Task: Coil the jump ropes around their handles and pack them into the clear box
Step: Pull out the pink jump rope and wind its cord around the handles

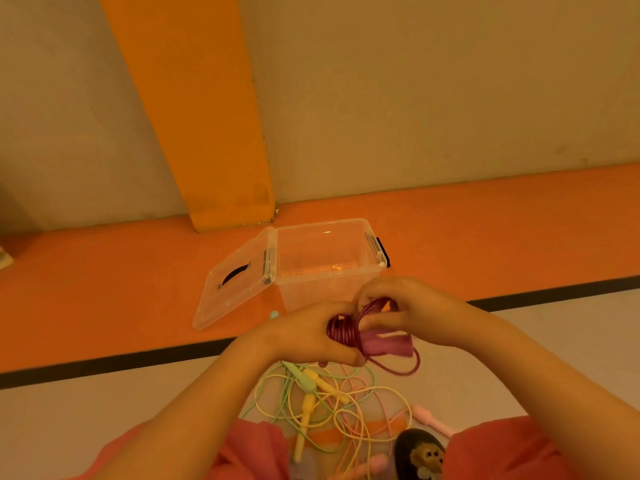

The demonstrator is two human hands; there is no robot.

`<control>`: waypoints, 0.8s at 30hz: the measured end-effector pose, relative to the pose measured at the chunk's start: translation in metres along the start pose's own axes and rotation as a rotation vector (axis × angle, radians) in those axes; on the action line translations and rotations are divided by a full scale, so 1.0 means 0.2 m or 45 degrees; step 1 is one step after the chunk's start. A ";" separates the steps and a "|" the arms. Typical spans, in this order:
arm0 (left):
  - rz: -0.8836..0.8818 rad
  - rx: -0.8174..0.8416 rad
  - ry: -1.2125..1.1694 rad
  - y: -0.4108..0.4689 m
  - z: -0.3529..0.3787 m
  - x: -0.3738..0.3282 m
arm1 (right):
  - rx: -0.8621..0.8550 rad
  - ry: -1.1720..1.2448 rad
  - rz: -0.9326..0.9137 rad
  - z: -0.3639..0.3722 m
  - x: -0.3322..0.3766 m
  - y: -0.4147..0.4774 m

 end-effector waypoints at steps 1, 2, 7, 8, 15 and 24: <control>0.023 -0.073 0.001 0.00 -0.02 -0.01 | -0.044 0.026 0.029 -0.01 -0.01 0.00; 0.045 -0.146 0.004 -0.01 -0.04 -0.02 | -0.107 0.040 0.040 -0.03 -0.01 0.00; 0.097 -0.459 0.013 -0.03 -0.12 -0.06 | -0.355 0.185 0.049 -0.03 0.01 0.03; 0.102 -0.498 -0.053 -0.03 -0.13 -0.06 | -0.396 0.196 0.044 -0.03 0.01 0.03; 0.112 -0.294 -0.096 -0.04 -0.04 -0.09 | -0.315 0.318 0.015 -0.01 0.02 0.03; 0.176 -0.256 -0.063 -0.03 0.00 -0.09 | -0.292 0.348 -0.024 0.04 0.05 0.03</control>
Point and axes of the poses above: each hand's wrist, its own y-axis towards the middle knuckle, its own z-axis out of the palm, x = y × z, the point moved 3 cm from there along y, towards the middle knuckle, and after that the axes turned 2 degrees about -y, right-handed, at the moved point
